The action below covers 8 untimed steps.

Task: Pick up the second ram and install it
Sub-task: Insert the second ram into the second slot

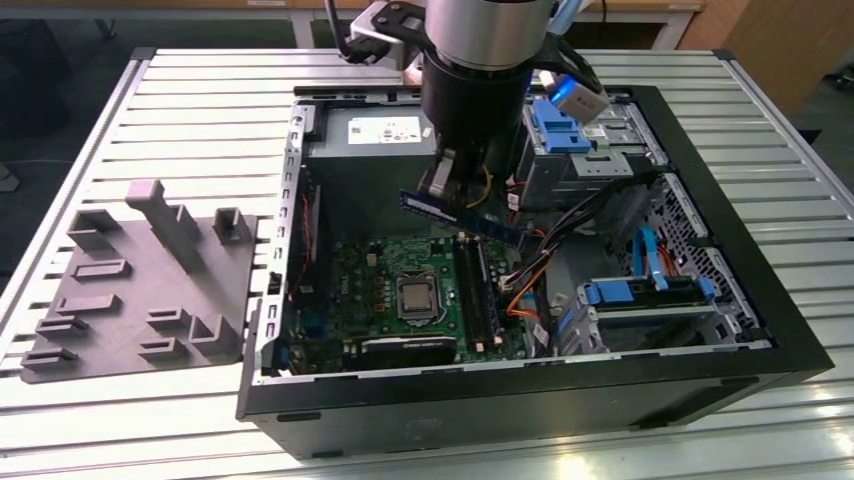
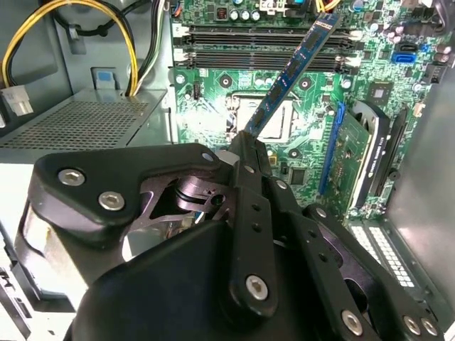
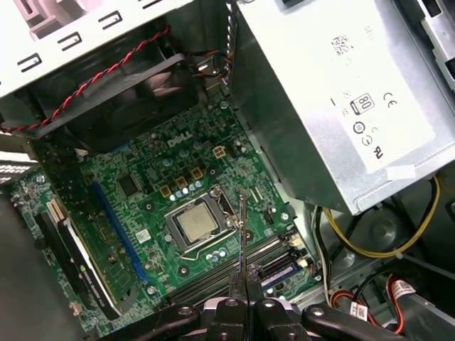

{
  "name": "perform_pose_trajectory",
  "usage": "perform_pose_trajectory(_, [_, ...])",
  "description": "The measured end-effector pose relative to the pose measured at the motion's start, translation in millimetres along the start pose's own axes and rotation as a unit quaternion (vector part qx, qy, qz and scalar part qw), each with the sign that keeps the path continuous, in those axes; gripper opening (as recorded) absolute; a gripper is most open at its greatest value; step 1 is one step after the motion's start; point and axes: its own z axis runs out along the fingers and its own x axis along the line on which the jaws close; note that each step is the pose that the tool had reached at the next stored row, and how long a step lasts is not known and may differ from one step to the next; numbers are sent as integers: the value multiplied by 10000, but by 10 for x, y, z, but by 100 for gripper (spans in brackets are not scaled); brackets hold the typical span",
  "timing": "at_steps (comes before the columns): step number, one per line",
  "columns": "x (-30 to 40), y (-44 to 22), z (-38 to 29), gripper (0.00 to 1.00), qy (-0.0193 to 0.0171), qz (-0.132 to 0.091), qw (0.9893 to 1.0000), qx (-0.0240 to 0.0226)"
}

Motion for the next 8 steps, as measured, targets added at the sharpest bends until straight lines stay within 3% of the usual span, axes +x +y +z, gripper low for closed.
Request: perform_pose_trajectory(8, [0, 0, 0, 12, -5, 188, 9998, 5])
